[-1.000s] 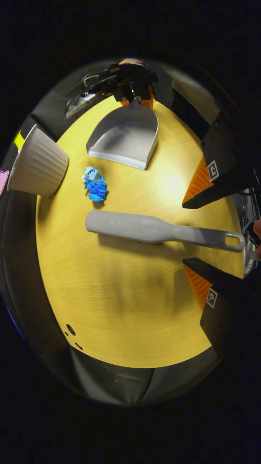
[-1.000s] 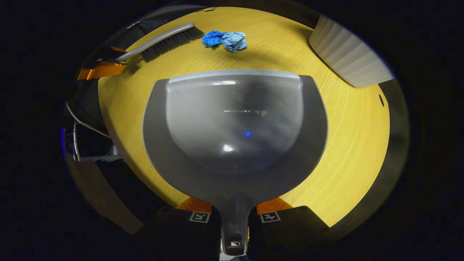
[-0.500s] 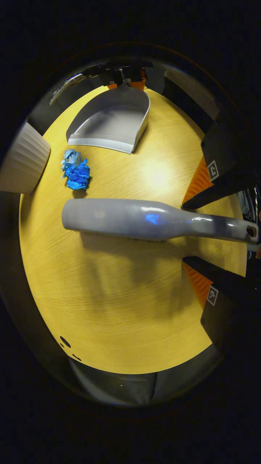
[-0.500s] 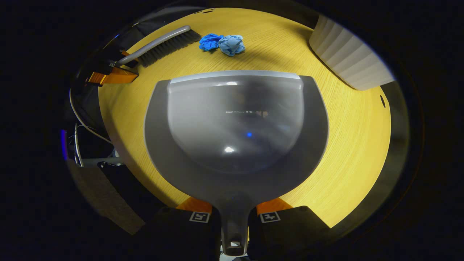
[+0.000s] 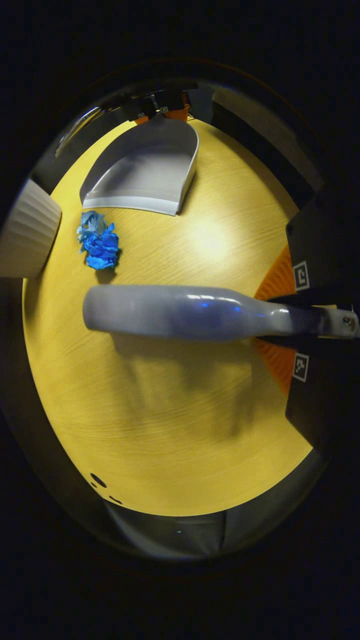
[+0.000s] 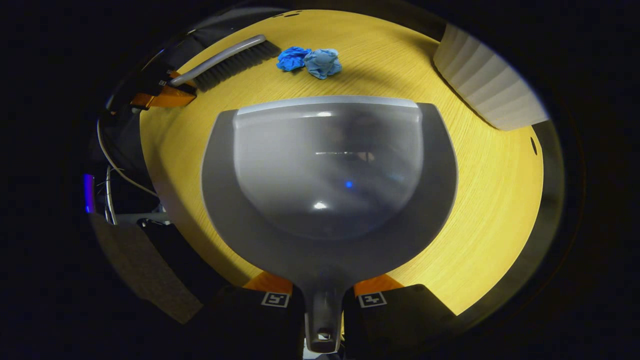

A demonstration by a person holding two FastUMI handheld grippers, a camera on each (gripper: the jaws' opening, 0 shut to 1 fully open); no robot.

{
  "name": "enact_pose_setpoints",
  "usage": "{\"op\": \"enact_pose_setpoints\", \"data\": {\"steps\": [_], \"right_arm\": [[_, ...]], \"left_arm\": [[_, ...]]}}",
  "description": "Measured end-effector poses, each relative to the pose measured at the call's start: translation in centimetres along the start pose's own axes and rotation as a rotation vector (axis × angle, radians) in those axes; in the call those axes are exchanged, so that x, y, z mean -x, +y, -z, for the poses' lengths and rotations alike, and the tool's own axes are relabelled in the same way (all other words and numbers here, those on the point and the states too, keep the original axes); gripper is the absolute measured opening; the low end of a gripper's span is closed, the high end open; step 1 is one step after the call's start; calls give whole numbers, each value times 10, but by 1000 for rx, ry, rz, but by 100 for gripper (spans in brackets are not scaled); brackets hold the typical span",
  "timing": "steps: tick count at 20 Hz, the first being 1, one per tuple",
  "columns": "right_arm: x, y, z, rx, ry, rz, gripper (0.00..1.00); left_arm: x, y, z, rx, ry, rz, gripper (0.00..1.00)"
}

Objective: Pick up the small broom and dustpan from the desktop, sweep the trash into the dustpan with the broom, and then empty the trash into the garbage bin.

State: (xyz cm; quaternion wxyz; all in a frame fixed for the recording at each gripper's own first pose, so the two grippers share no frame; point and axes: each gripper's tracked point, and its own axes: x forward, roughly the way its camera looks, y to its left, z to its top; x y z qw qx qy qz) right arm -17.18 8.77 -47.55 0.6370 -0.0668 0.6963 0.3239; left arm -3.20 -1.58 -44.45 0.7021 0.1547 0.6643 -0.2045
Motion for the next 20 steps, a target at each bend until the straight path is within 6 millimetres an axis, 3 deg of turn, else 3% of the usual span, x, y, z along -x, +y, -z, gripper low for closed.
{"op": "enact_pose_setpoints", "data": {"steps": [5, 9, 11, 20], "right_arm": [[-1, 0, -5, 34, 18, -3, 35], [0, 0, -6, 31, 22, -5, 35], [1, 0, -6, 33, 21, -5, 35], [4, 4, -11, 38, 13, -7, 35]], "left_arm": [[-3, 3, -34, -17, -43, -5, 25], [-6, -11, -68, -107, -48, -1, 29], [-6, -22, -80, -147, -40, 11, 25], [-5, -82, -87, -321, -21, 164, 25]]}}
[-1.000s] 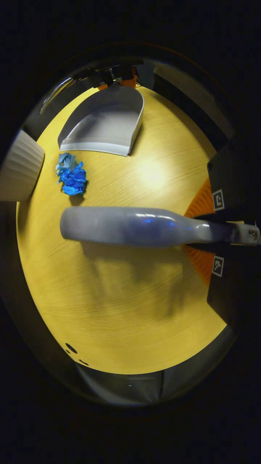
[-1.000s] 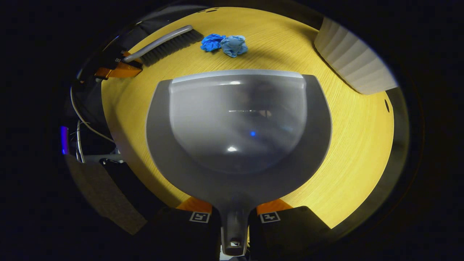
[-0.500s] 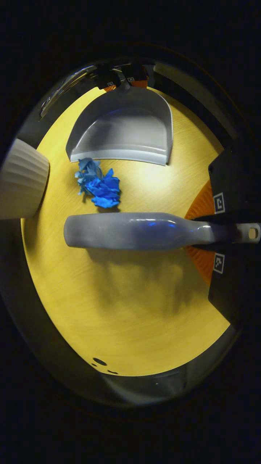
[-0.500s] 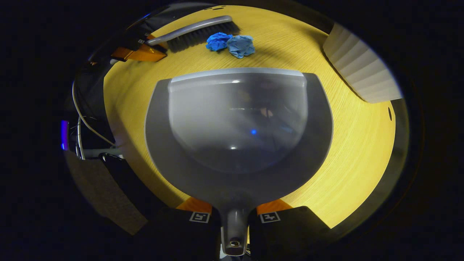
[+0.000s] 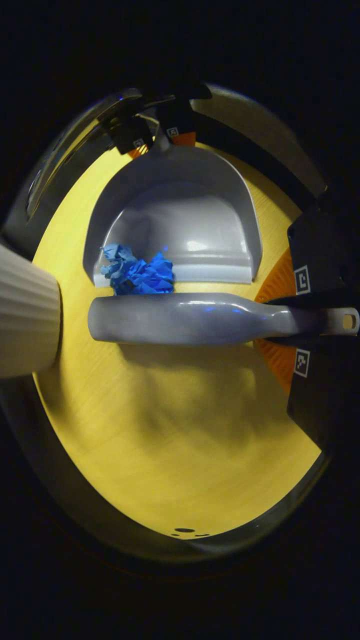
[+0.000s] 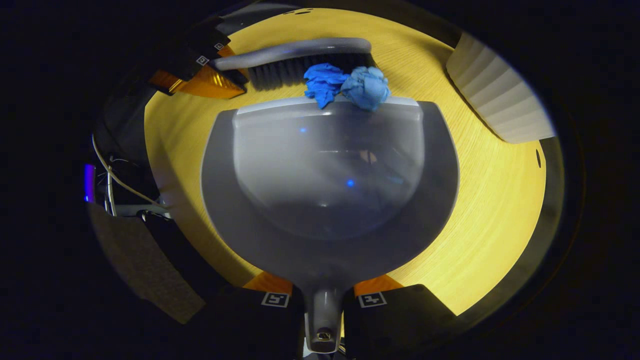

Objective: Pick up the small broom and dustpan from the desktop, sweep the trash into the dustpan with the broom, and then empty the trash into the garbage bin.

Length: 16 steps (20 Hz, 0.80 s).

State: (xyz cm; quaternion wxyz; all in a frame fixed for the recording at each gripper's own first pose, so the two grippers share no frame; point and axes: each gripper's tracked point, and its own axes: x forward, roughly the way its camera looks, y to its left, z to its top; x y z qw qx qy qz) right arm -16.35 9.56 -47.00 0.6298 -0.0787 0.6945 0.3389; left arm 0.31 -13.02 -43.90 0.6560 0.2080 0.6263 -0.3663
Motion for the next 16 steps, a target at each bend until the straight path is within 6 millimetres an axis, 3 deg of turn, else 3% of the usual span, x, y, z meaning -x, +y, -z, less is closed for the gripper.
{"op": "enact_pose_setpoints", "data": {"steps": [5, 8, 11, 13, 16], "right_arm": [[0, 0, -1, 7, -19, -2, 35], [-1, -1, -2, 4, -30, 3, 35], [0, 0, -4, -1, -41, 7, 35], [-1, 0, -5, -12, -58, 16, 35], [-2, -2, -9, -47, -94, 31, 35]], "left_arm": [[5, -20, -2, -56, -4, 62, 25], [17, -16, 6, -8, -17, 55, 25], [30, -25, 15, 63, -62, 77, 28], [35, -16, 23, 125, -83, 44, 25], [44, 22, 33, 252, -108, -54, 28]]}}
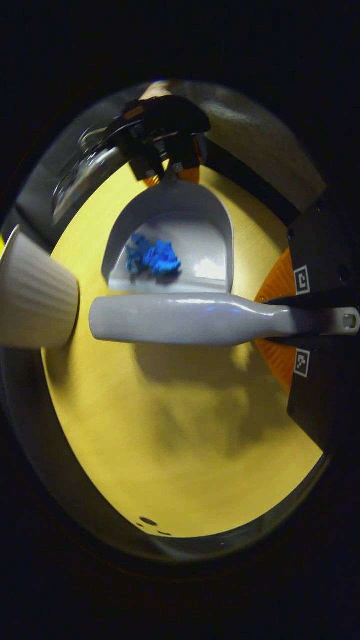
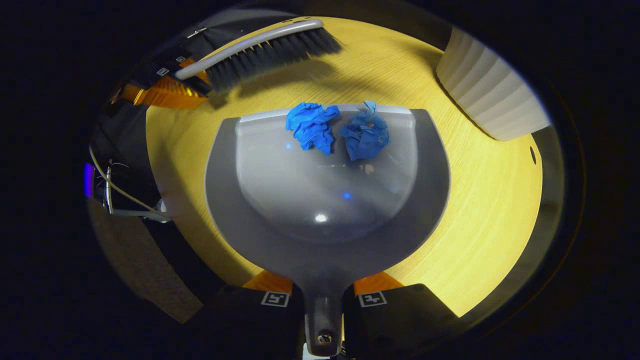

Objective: Pick up the small broom and dustpan from the desktop, sweep the trash into the dustpan with the broom, and then empty the trash into the garbage bin.

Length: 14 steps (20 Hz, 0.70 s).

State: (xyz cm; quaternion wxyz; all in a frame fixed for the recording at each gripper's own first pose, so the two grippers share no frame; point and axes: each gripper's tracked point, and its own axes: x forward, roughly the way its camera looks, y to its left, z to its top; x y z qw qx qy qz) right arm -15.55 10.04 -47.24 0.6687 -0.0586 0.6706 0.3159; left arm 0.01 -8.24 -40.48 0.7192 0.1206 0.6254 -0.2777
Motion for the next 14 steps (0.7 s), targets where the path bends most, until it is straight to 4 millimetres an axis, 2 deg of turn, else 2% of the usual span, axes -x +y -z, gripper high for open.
{"op": "enact_pose_setpoints", "data": {"steps": [1, 2, 3, 6, 7, 8, 9, 10, 11, 12, 14], "right_arm": [[1, 4, 1, -31, 4, 0, 30], [2, 9, 0, -66, -2, -8, 35], [1, 15, 1, -96, -11, -15, 35], [-1, 22, -2, -154, -30, 7, 35], [5, 29, -4, -171, -38, 15, 33], [7, 31, -5, -185, -46, 18, 33], [7, 28, -4, -199, -55, 29, 33], [8, 28, -4, -212, -62, 41, 33], [7, 32, -5, -231, -69, 47, 33], [10, 36, -6, -254, -68, 44, 33], [21, 37, -14, -305, -71, 47, 33]], "left_arm": [[0, 13, -1, 20, 8, -52, 29], [-2, 26, -5, 31, 12, -93, 29], [-4, 36, -9, 44, 11, -114, 25], [-29, 32, -10, 84, 27, -141, 25], [-27, 38, -10, 85, 36, -142, 25], [-32, 36, -8, 85, 43, -139, 25], [-35, 38, -4, 86, 67, -134, 25], [-26, 39, -13, 71, 37, -132, 25], [-38, 39, -7, 74, 36, -121, 25], [-39, 41, -4, 66, 49, -124, 28], [-39, 42, -5, 63, 53, -127, 25]]}}
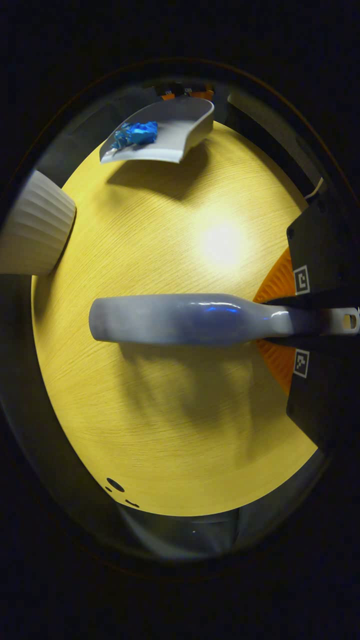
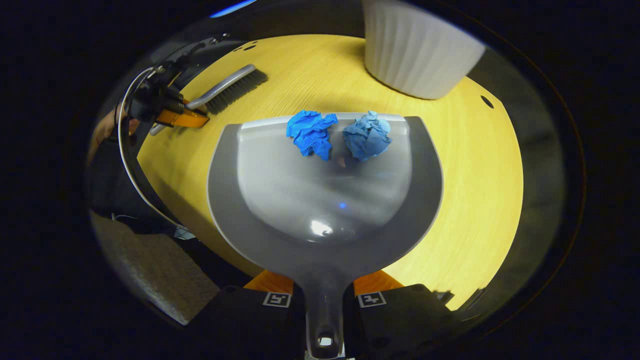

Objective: Pick up the small broom and dustpan from the desktop, sweep the trash into the dustpan with the broom, and then empty the trash into the garbage bin.

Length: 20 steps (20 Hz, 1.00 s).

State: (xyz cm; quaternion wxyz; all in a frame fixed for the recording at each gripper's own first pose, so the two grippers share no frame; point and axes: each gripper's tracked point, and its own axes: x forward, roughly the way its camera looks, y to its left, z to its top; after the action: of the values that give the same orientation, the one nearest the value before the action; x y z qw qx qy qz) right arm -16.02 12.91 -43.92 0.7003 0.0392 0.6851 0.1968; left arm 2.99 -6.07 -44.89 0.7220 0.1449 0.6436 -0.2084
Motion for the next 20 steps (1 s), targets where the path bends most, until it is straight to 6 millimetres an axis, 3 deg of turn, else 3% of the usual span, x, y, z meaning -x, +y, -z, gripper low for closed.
{"op": "enact_pose_setpoints", "data": {"steps": [4, 6, 9, 12, 14, 20], "right_arm": [[7, 3, -16, -60, -28, 45, 33], [23, 1, -27, -89, -60, 72, 34], [68, -26, -52, -137, -132, 112, 33], [105, -54, -89, -208, -228, 158, 33], [130, -74, -114, -231, -284, 188, 33], [165, -124, -181, -272, -351, 234, 33]], "left_arm": [[0, -1, 2, -11, -2, 12, 25], [1, -1, 2, -17, -5, 16, 25], [0, 0, 3, -27, -5, 21, 25], [1, 0, 3, -31, -11, 30, 29], [2, 0, 3, -35, -16, 36, 25], [3, 1, 3, -47, -20, 41, 25]]}}
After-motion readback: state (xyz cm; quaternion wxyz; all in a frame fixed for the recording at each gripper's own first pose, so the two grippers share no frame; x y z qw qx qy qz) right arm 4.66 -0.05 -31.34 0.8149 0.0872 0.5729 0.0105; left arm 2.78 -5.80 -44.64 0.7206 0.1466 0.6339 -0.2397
